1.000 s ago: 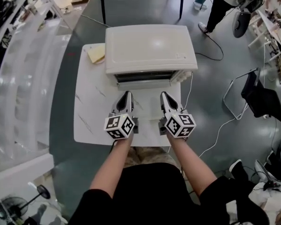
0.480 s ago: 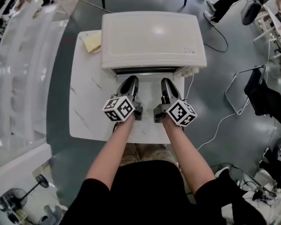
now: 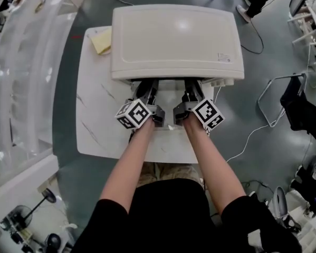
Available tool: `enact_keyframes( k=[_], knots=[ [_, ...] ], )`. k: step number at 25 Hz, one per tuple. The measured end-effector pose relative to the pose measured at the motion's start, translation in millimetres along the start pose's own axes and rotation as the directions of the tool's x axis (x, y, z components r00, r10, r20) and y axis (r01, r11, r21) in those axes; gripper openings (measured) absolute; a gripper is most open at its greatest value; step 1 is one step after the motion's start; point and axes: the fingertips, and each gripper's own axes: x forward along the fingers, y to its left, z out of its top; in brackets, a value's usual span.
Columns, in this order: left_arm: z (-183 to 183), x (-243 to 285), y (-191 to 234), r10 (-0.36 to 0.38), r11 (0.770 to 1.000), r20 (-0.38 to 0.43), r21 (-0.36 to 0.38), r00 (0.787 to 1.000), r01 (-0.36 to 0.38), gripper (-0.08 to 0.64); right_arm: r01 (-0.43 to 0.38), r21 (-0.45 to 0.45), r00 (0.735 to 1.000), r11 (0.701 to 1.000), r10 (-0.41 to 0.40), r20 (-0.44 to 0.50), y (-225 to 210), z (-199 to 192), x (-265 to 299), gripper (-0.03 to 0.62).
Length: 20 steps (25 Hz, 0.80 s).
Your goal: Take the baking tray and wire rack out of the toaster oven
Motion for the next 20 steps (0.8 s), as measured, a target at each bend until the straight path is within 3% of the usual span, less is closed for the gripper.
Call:
enact_keyframes(
  k=[10, 17, 20],
  knots=[
    [13.9, 20.0, 11.1, -0.009, 0.999, 0.024, -0.052, 1.0, 0.011, 0.161, -0.001, 0.068, 1.0, 0.998, 0.0, 0.01, -6.5, 8.4, 28.6, 0.158],
    [7.0, 31.6, 19.2, 0.038, 0.977, 0.081, -0.213, 0.996, -0.02, 0.161, 0.005, 0.161, 0.999, 0.987, -0.012, 0.043, -17.2, 13.6, 41.7, 0.158],
    [7.5, 34.3, 21.1, 0.045, 0.968, 0.114, -0.25, 0.993, -0.015, 0.161, 0.008, 0.193, 0.998, 0.981, -0.019, 0.054, -23.1, 14.6, 46.0, 0.158]
  ],
)
